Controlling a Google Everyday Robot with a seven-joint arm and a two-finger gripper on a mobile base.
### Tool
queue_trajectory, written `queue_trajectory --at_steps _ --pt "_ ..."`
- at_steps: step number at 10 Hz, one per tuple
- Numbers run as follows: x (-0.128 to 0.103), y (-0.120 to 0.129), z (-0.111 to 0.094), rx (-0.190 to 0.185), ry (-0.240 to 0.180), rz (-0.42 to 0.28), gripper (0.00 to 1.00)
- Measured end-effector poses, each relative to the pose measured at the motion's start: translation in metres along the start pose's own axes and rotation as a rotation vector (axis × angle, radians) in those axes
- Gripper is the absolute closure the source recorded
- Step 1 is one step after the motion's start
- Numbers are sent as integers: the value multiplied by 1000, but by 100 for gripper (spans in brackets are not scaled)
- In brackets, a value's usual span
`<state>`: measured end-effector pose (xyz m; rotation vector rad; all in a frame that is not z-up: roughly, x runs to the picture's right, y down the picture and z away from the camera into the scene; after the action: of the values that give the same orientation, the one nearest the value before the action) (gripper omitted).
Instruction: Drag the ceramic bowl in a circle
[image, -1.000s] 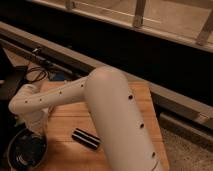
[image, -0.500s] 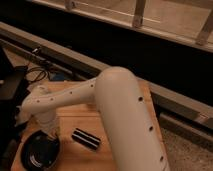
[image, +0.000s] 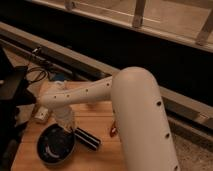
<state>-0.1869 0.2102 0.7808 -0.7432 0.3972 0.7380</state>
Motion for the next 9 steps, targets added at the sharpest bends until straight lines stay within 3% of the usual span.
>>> queue_trajectory --at_steps 3,5,7,9 --pt "-39 1 -23 38 -113 30 100" --pt "-71 28 -38 41 -193 15 100" --pt "-93 68 -47 19 -251 -52 100" --pt "-93 99 -39 -2 -225 -101 100"
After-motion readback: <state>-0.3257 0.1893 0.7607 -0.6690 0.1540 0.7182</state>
